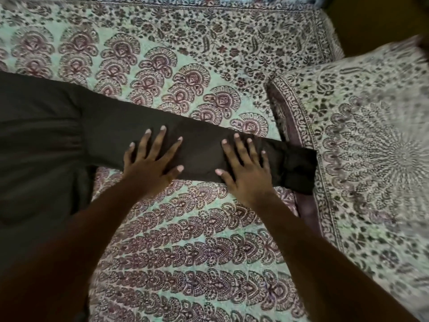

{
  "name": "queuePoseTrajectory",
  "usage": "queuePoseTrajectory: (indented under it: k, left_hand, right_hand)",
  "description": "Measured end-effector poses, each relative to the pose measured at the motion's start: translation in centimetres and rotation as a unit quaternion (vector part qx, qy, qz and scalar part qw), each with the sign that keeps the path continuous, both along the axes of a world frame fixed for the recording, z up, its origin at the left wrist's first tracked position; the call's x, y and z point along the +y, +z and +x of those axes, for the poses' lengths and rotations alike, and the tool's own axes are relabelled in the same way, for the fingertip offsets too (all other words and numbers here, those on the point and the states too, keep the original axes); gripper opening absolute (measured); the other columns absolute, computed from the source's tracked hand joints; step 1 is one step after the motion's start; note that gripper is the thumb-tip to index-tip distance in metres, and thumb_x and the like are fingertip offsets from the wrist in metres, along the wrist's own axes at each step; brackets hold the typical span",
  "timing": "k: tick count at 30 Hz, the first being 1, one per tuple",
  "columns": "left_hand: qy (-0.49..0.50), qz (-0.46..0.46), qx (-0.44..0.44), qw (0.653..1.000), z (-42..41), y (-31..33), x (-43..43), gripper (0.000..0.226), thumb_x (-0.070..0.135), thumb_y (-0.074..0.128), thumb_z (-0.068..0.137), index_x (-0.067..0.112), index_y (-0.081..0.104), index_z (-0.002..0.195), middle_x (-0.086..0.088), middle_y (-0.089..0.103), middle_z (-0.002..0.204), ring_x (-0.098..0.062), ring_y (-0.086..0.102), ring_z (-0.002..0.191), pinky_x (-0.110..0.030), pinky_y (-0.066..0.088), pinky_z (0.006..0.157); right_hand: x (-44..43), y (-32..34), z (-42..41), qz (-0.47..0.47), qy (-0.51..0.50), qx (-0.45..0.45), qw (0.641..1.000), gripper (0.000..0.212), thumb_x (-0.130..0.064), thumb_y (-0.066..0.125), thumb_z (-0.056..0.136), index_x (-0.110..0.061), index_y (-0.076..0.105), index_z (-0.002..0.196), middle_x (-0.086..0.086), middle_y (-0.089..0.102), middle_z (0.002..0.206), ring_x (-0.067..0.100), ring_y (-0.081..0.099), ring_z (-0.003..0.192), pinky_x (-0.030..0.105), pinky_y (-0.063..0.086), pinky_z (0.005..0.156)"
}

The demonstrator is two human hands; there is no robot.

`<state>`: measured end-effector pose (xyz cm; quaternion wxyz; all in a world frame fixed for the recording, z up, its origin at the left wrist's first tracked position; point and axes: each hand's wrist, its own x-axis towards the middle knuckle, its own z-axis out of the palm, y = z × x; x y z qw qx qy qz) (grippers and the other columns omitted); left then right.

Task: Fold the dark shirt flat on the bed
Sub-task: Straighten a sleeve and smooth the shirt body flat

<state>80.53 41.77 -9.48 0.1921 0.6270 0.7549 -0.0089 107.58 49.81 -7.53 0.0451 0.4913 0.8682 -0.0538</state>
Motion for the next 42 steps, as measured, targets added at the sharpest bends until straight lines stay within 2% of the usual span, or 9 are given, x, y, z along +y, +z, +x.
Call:
queuePoseTrajectory:
  k: [12, 17, 21, 25, 27, 29, 35, 38, 42]
  left_hand:
    - [0.002, -0.019, -0.009, 1.000, 0.0, 0.3, 0.3, 0.072, 0.085, 0.001, 0.082, 0.069, -0.023, 0.148, 0.022, -0.037, 0.165, -0.019, -0.021, 0.159, -0.058, 0.000, 0.126]
    - [0.002, -0.039, -0.018, 0.999, -0.1, 0.6, 0.5, 0.073, 0.086, 0.003, 0.082, 0.070, -0.022, 0.148, 0.023, -0.039, 0.163, -0.019, -0.025, 0.158, -0.057, -0.002, 0.125]
    - [-0.004, -0.044, -0.011, 0.999, -0.1, 0.7, 0.5, 0.070, 0.085, 0.014, 0.091, 0.068, -0.019, 0.151, 0.022, -0.036, 0.165, -0.020, -0.024, 0.159, -0.057, -0.002, 0.125]
    - [0.019, 0.001, -0.086, 0.996, -0.1, 1.6, 0.5, 0.064, 0.068, 0.037, 0.099, 0.058, 0.017, 0.159, 0.018, -0.006, 0.175, -0.018, -0.006, 0.162, -0.056, 0.002, 0.126]
    - [0.058, 0.083, -0.123, 0.987, -1.2, 2.9, -0.4, 0.054, 0.051, 0.044, 0.103, 0.037, 0.044, 0.156, 0.007, 0.025, 0.172, -0.024, 0.021, 0.159, -0.056, 0.016, 0.125]
    - [0.084, 0.169, -0.046, 0.981, -2.8, 3.8, -2.4, 0.046, 0.034, 0.050, 0.104, 0.021, 0.053, 0.149, -0.003, 0.041, 0.165, -0.030, 0.039, 0.150, -0.055, 0.028, 0.121]
    - [0.324, 0.096, 0.059, 0.939, -7.2, 1.3, -16.5, 0.072, 0.058, 0.026, 0.104, 0.022, 0.024, 0.166, -0.001, 0.010, 0.177, -0.028, 0.008, 0.163, -0.061, 0.011, 0.127]
    - [0.239, 0.062, 0.046, 0.968, -4.1, 0.2, -22.1, 0.075, 0.060, 0.024, 0.103, 0.025, 0.011, 0.168, 0.002, -0.001, 0.177, -0.027, 0.001, 0.164, -0.057, 0.010, 0.127]
    - [0.088, 0.112, -0.038, 0.989, -0.4, 0.3, -26.2, 0.064, 0.053, 0.026, 0.109, 0.026, 0.024, 0.166, 0.005, 0.008, 0.177, -0.023, 0.011, 0.163, -0.053, 0.022, 0.124]
  right_hand:
    - [-0.1, 0.5, 2.4, -0.009, -0.102, -0.065, 0.993, 0.105, -0.081, 0.016, 0.093, -0.003, 0.017, 0.164, 0.018, 0.014, 0.172, 0.033, 0.015, 0.160, 0.052, 0.013, 0.128]
    - [0.7, 2.0, 4.3, -0.038, -0.127, -0.120, 0.984, 0.115, -0.084, 0.011, 0.090, 0.005, 0.014, 0.161, 0.025, 0.016, 0.170, 0.038, 0.030, 0.154, 0.050, 0.028, 0.123]
    - [1.4, 3.6, 1.8, -0.098, -0.143, -0.165, 0.971, 0.111, -0.080, 0.025, 0.096, 0.005, 0.000, 0.162, 0.028, 0.001, 0.171, 0.039, 0.012, 0.159, 0.052, 0.022, 0.124]
    - [0.6, 4.9, -0.9, -0.116, -0.177, -0.145, 0.966, 0.099, -0.070, 0.034, 0.101, 0.001, 0.006, 0.163, 0.030, 0.006, 0.169, 0.044, 0.009, 0.158, 0.056, 0.018, 0.125]
    - [-0.3, 5.3, -3.5, -0.113, -0.142, -0.117, 0.976, 0.089, -0.060, 0.039, 0.103, -0.002, 0.009, 0.163, 0.029, 0.008, 0.170, 0.045, 0.009, 0.158, 0.056, 0.017, 0.126]
    - [-1.4, 5.7, -6.8, -0.101, -0.071, -0.084, 0.989, 0.082, -0.054, 0.038, 0.105, -0.005, 0.010, 0.164, 0.025, 0.009, 0.171, 0.041, 0.010, 0.159, 0.053, 0.016, 0.128]
    - [-5.0, 5.8, -19.7, -0.114, 0.085, 0.001, 0.990, 0.069, -0.036, 0.042, 0.107, -0.007, 0.016, 0.163, 0.025, 0.007, 0.171, 0.040, 0.003, 0.160, 0.052, 0.006, 0.129]
    - [-6.3, 5.2, -27.1, -0.069, 0.185, 0.045, 0.979, 0.066, -0.034, 0.045, 0.106, -0.009, 0.023, 0.162, 0.022, 0.008, 0.172, 0.038, 0.005, 0.160, 0.053, 0.012, 0.129]
    - [-7.3, 3.4, -34.3, -0.065, 0.327, 0.009, 0.943, 0.075, -0.060, 0.038, 0.105, -0.020, 0.019, 0.165, 0.011, 0.000, 0.175, 0.033, -0.003, 0.161, 0.056, 0.011, 0.129]
